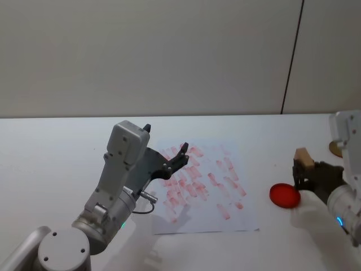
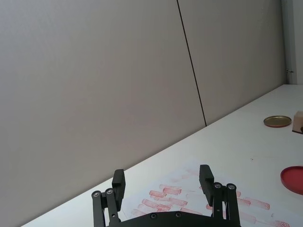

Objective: Use the one hand to pick up the stamp and affix it onto the A4 paper.

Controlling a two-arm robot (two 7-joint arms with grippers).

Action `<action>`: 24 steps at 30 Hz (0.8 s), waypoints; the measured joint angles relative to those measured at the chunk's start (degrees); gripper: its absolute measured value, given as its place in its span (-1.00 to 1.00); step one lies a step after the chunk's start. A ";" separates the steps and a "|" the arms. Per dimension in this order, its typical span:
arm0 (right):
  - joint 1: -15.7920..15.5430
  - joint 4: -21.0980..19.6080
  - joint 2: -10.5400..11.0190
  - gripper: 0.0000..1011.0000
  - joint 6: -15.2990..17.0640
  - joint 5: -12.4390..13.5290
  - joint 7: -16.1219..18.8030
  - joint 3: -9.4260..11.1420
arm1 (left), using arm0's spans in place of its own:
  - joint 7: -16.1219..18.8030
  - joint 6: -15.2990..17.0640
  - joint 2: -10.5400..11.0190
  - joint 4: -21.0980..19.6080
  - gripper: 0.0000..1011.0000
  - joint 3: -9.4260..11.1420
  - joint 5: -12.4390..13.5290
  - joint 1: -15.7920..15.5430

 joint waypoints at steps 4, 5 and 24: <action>-0.41 0.72 0.11 -0.54 0.14 0.31 0.45 0.16 | 0.00 0.00 0.00 0.00 0.96 0.00 0.00 0.00; -0.49 0.98 0.12 -0.54 0.14 0.43 0.67 0.19 | 0.00 0.00 0.00 0.00 0.96 0.00 0.00 0.00; 0.36 5.67 -0.59 -0.31 -1.07 0.27 2.77 -0.07 | 0.00 0.00 0.00 0.00 0.96 0.00 0.00 0.00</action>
